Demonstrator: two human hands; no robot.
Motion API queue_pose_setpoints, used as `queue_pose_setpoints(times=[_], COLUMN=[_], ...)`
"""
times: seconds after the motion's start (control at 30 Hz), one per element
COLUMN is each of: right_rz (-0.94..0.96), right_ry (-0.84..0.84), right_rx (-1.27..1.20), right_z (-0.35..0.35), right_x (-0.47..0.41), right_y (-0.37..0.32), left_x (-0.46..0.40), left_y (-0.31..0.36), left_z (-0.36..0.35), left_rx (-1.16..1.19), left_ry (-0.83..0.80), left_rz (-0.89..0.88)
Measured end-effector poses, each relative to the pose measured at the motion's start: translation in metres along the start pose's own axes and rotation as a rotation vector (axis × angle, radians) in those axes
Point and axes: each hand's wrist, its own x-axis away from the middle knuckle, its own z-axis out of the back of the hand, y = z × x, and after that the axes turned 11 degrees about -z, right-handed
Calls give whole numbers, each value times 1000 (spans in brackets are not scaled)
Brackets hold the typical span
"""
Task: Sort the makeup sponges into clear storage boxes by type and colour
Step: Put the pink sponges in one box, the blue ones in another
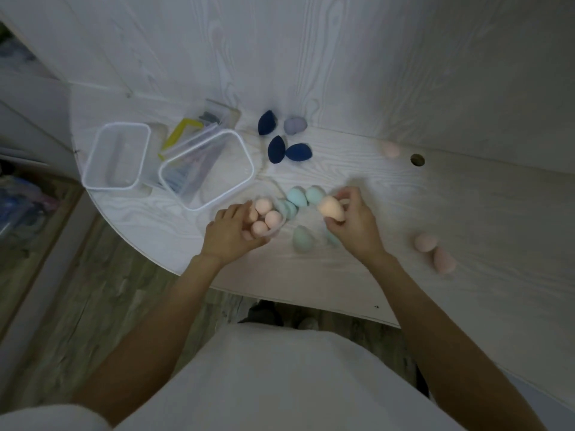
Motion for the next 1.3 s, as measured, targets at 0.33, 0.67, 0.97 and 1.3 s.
queue_pose_setpoints(times=[0.33, 0.67, 0.97, 1.3], right_rz=[562, 835, 884, 673], right_ry=[-368, -423, -246, -431], right_rx=[264, 968, 1211, 1057], right_z=[-91, -102, -103, -94], right_x=[-58, -71, -70, -73], right_y=[-77, -82, -107, -108], left_x=[5, 7, 10, 7], left_y=[-3, -3, 5, 5], left_z=[-8, -4, 3, 7], left_rx=[93, 85, 106, 136], left_ry=[83, 64, 63, 18], left_rz=[11, 51, 51, 54])
